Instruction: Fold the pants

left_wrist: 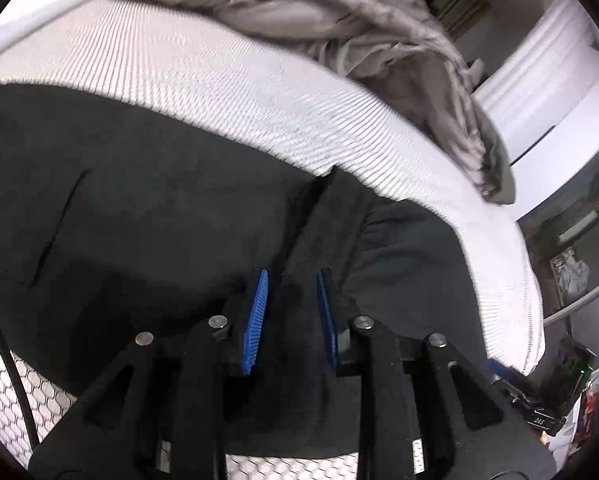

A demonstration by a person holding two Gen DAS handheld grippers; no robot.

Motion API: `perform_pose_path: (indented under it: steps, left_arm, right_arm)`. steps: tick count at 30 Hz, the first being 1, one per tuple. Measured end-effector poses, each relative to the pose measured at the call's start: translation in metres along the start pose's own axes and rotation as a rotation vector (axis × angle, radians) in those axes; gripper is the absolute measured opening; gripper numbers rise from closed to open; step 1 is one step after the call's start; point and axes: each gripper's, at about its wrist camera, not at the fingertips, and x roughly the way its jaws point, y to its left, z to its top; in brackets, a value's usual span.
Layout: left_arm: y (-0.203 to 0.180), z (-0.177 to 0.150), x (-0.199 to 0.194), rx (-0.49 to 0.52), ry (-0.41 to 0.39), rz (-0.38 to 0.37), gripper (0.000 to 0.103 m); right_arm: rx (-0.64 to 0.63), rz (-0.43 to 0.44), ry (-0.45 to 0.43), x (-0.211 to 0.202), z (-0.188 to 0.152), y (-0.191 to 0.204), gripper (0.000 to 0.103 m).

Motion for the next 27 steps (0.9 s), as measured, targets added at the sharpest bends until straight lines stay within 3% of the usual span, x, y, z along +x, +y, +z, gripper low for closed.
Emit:
perform_pose_path:
  steps: [3,5,11,13,14,15,17,23,25,27]
  left_arm:
    - [-0.027,-0.006,-0.012,0.033,-0.046,-0.037,0.031]
    - [-0.059,-0.013,-0.007,0.059,-0.034,-0.072,0.040]
    - [-0.189,-0.060,0.058,0.254,0.169,-0.231,0.040]
    - [-0.222,-0.076,0.085,0.336,0.248,-0.226,0.042]
    - [-0.234,-0.081,0.102,0.367,0.291,-0.177,0.042]
    - [-0.239,-0.086,0.113,0.376,0.317,-0.126,0.042]
    - [-0.237,-0.085,0.124,0.328,0.309,-0.100,0.042]
    - [-0.223,-0.073,0.119,0.202,0.290,-0.136,0.042]
    - [-0.225,-0.074,0.106,0.204,0.262,-0.118,0.042]
    - [-0.232,-0.077,0.086,0.248,0.214,-0.150,0.042]
  right_arm:
    - [0.051,0.131,0.027,-0.007,-0.013,-0.010,0.064]
    - [0.074,0.163,0.047,0.001,-0.019,-0.009,0.060]
    - [0.094,0.167,0.058,0.029,-0.010,0.009,0.044]
    - [0.108,0.167,0.049,0.036,-0.007,0.012,0.030]
    - [0.097,0.150,0.058,0.041,-0.007,0.015,0.010]
    - [0.098,0.156,0.060,0.043,-0.007,0.015,0.003]
    - [0.115,0.170,0.065,0.042,-0.012,0.013,0.002]
    - [0.036,0.217,0.092,0.036,-0.026,0.026,0.002]
    - [0.046,0.223,0.088,0.031,-0.024,0.024,0.008]
    - [0.084,0.210,0.042,0.022,-0.020,0.018,0.035]
